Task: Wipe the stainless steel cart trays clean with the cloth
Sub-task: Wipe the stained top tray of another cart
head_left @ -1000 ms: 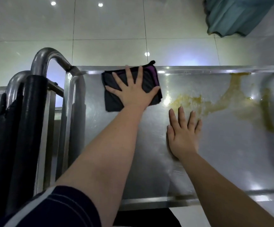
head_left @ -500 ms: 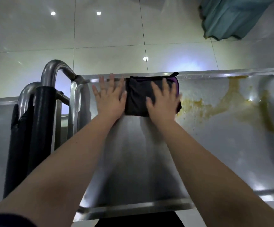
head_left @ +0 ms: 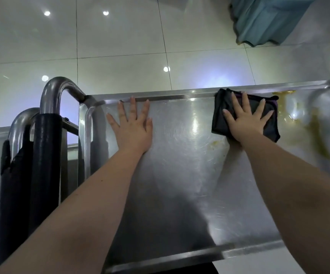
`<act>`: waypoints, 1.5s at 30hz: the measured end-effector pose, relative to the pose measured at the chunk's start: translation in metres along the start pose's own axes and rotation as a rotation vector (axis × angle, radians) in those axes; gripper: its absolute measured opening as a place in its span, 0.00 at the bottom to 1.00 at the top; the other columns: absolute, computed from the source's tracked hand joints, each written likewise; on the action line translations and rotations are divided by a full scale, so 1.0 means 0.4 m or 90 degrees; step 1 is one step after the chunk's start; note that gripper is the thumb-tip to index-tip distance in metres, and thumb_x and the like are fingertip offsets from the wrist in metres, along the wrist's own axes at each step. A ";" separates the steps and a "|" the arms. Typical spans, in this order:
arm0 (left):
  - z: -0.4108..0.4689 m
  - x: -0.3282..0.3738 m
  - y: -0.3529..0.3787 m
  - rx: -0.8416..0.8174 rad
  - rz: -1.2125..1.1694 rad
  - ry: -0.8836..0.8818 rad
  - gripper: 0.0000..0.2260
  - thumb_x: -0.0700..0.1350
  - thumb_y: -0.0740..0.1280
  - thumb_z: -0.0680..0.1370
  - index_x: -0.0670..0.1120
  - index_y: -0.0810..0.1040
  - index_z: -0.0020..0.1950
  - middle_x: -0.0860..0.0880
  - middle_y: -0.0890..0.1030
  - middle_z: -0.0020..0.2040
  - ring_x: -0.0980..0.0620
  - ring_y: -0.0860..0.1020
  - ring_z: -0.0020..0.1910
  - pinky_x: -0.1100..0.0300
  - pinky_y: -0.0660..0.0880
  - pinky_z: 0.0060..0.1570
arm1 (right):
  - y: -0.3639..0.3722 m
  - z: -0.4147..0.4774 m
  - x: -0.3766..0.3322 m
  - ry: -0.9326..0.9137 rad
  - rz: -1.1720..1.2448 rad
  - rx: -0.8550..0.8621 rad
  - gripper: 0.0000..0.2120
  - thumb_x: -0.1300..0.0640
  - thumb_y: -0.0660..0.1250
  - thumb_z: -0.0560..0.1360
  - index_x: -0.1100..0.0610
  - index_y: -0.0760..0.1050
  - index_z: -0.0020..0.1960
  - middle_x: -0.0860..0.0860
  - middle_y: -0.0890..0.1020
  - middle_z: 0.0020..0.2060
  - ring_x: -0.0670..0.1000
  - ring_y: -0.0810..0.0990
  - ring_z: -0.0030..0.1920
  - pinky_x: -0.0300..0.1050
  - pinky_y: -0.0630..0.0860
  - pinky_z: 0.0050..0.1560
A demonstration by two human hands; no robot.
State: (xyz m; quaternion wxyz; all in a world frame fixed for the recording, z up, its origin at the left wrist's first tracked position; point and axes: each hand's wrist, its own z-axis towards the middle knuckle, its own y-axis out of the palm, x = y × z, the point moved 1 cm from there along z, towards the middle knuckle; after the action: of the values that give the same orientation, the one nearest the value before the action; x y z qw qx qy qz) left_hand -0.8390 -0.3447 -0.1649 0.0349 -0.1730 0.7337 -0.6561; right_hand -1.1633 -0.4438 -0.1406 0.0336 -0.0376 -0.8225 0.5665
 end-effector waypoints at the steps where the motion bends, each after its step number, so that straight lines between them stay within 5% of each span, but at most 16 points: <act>1: 0.000 0.001 0.000 0.000 0.000 0.000 0.24 0.60 0.42 0.82 0.64 0.44 0.79 0.51 0.44 0.81 0.42 0.40 0.79 0.36 0.30 0.69 | 0.005 -0.012 -0.034 -0.007 0.000 0.008 0.37 0.24 0.27 0.67 0.32 0.33 0.75 0.40 0.38 0.78 0.66 0.36 0.76 0.73 0.38 0.70; 9: 0.002 -0.003 -0.007 -0.006 -0.015 -0.010 0.24 0.60 0.44 0.82 0.65 0.44 0.78 0.53 0.43 0.81 0.44 0.40 0.79 0.37 0.30 0.69 | 0.075 -0.162 -0.351 -0.266 -0.030 0.043 0.32 0.26 0.35 0.72 0.31 0.36 0.74 0.38 0.40 0.78 0.65 0.36 0.76 0.72 0.32 0.69; 14: 0.008 0.001 -0.005 -0.005 -0.017 -0.007 0.25 0.63 0.42 0.81 0.65 0.45 0.79 0.54 0.44 0.81 0.45 0.39 0.79 0.36 0.32 0.70 | 0.037 -0.058 -0.061 -0.117 -0.023 0.046 0.33 0.24 0.40 0.72 0.29 0.38 0.74 0.38 0.42 0.78 0.64 0.38 0.77 0.74 0.36 0.69; 18: 0.005 0.006 0.004 -0.016 0.022 0.002 0.30 0.72 0.39 0.77 0.67 0.40 0.77 0.53 0.39 0.81 0.43 0.36 0.78 0.37 0.25 0.66 | 0.008 -0.026 0.101 0.037 0.007 -0.004 0.36 0.22 0.34 0.68 0.30 0.35 0.74 0.39 0.40 0.78 0.65 0.37 0.77 0.74 0.38 0.70; 28: 0.007 0.012 -0.007 -0.041 0.051 0.001 0.30 0.72 0.39 0.75 0.69 0.38 0.76 0.53 0.39 0.81 0.40 0.36 0.78 0.32 0.31 0.67 | 0.110 -0.277 -0.249 -0.302 -0.027 0.035 0.33 0.24 0.38 0.72 0.30 0.35 0.74 0.40 0.42 0.79 0.66 0.34 0.76 0.73 0.32 0.68; 35: -0.098 0.123 -0.024 -0.010 -0.023 0.052 0.25 0.57 0.43 0.82 0.61 0.48 0.79 0.50 0.46 0.81 0.42 0.40 0.79 0.32 0.35 0.71 | 0.084 -0.249 -0.209 -0.275 -0.057 0.052 0.35 0.23 0.38 0.70 0.30 0.36 0.74 0.40 0.42 0.79 0.67 0.33 0.75 0.74 0.28 0.66; 41: -0.173 0.129 0.021 -0.048 -0.005 0.013 0.25 0.62 0.37 0.81 0.63 0.37 0.78 0.52 0.41 0.81 0.45 0.37 0.78 0.35 0.31 0.71 | 0.087 -0.235 -0.141 -0.262 -0.051 0.043 0.34 0.22 0.38 0.70 0.29 0.35 0.74 0.37 0.42 0.78 0.67 0.34 0.76 0.76 0.31 0.66; 45: -0.165 0.129 0.033 -0.055 0.024 0.031 0.27 0.66 0.36 0.80 0.63 0.37 0.78 0.51 0.39 0.81 0.43 0.34 0.78 0.34 0.29 0.69 | 0.061 -0.162 0.108 -0.111 -0.028 0.039 0.35 0.21 0.39 0.69 0.29 0.36 0.73 0.37 0.42 0.78 0.65 0.38 0.77 0.75 0.37 0.69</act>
State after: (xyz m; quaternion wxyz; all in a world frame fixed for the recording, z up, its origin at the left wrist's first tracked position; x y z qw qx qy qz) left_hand -0.9083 -0.2964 -0.1598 0.0219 -0.1449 0.7650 -0.6271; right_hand -1.1992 -0.3706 -0.1397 -0.0247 0.0313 -0.8054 0.5914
